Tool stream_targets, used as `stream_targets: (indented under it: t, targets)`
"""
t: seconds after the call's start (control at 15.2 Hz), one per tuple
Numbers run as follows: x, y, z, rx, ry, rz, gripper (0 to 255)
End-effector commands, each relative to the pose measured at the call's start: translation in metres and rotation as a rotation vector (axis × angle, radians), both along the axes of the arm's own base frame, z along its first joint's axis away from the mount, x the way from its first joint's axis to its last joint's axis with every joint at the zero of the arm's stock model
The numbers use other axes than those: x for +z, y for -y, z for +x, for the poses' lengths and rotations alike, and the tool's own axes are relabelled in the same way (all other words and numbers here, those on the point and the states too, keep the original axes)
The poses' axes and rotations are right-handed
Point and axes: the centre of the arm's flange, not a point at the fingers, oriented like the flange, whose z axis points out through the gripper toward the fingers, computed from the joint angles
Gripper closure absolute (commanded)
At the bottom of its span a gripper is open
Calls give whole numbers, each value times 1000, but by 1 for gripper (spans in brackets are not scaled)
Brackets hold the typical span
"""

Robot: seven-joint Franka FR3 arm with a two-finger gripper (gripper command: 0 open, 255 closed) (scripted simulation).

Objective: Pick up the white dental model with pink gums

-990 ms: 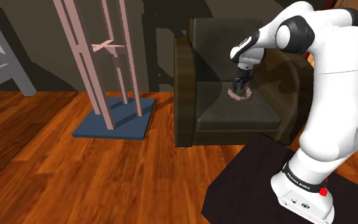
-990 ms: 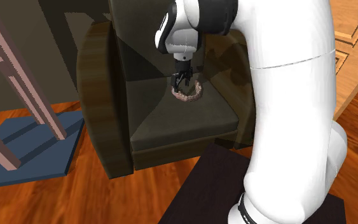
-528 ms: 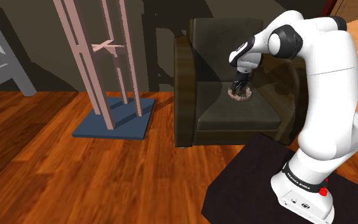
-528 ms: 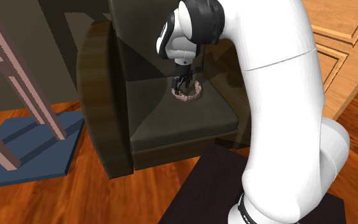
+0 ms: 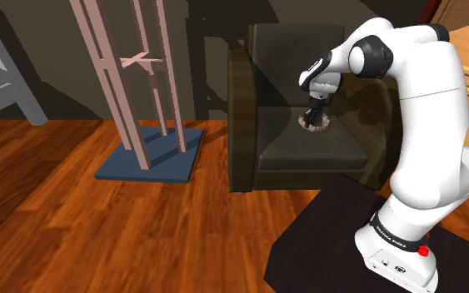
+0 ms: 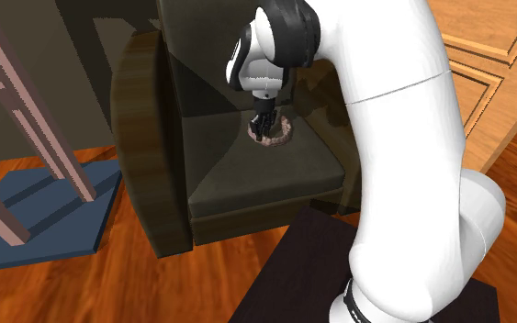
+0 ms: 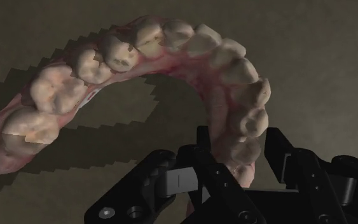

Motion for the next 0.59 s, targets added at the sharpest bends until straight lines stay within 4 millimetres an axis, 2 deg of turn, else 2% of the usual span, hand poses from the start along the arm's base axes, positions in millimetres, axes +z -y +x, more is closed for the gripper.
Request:
stream_targets:
  t: [0.0, 0.33, 0.53]
  targets:
    - [-1, 0, 0, 0, -1, 0, 255]
    - [-1, 0, 0, 0, -1, 0, 255]
    - [15, 0, 0, 0, -1, 0, 255]
